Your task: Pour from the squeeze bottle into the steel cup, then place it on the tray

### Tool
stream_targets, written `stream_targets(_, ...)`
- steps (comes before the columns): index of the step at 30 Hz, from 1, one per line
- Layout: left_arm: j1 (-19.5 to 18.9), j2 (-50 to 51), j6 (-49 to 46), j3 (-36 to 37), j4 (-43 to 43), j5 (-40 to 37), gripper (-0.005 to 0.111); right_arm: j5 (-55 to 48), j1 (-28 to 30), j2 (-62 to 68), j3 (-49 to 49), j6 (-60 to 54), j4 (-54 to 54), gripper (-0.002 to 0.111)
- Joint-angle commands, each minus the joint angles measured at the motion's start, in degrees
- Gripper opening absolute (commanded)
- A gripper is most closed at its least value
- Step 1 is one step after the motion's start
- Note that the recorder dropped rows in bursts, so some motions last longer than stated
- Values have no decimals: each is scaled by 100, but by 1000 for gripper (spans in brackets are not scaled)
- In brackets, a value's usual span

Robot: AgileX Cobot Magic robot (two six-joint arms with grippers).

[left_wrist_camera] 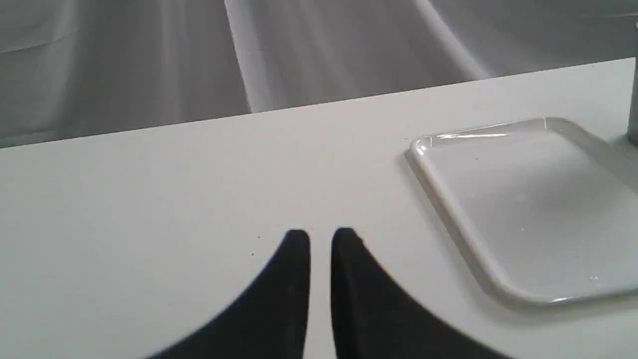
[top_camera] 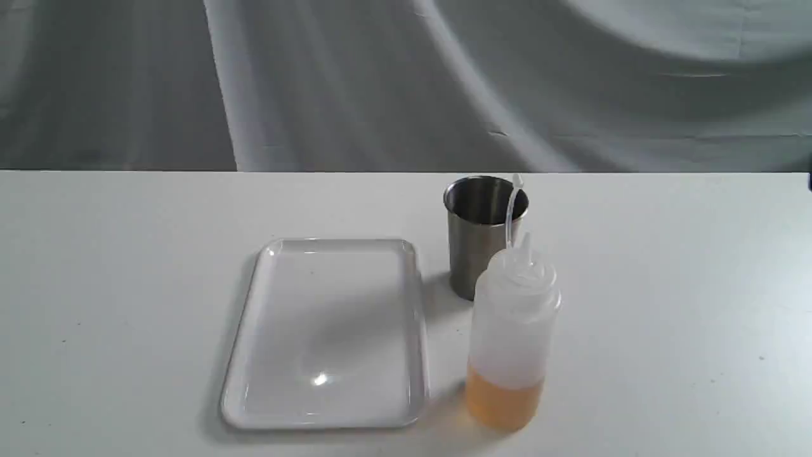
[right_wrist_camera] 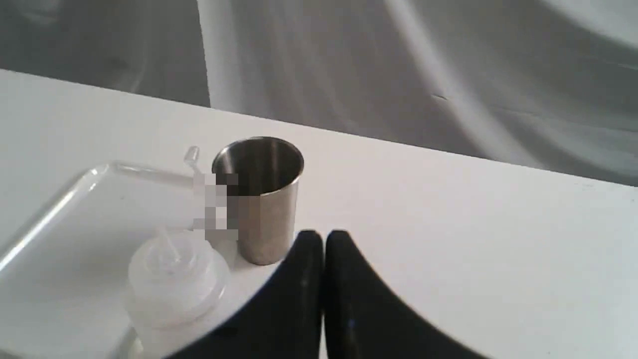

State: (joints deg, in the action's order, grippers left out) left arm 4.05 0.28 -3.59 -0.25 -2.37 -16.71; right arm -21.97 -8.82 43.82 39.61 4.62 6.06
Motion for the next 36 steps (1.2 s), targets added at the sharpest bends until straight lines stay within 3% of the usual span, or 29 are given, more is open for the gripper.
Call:
stream_targets(1,18,-29,10,25,-16,37,8,506,-236,479,21,-1120,-606,0)
stream_targets(7,18,-29,10,25,-16,37,8,1035,-845,1121,21,-2546,-1611,0)
stream_targets(15,18,-29,10,25,-16,37,8,1319,-1001,1878,-13,-2536,-1619,0)
stream_targets(20,18,-29,10,25,-16,37,8,2557,-1002,1943,-793,-2536,-1731,0)
stream_targets(36,18,-29,10,25,-16,37,8,3935,-1012,1929,-2481,-1615,-1846,0)
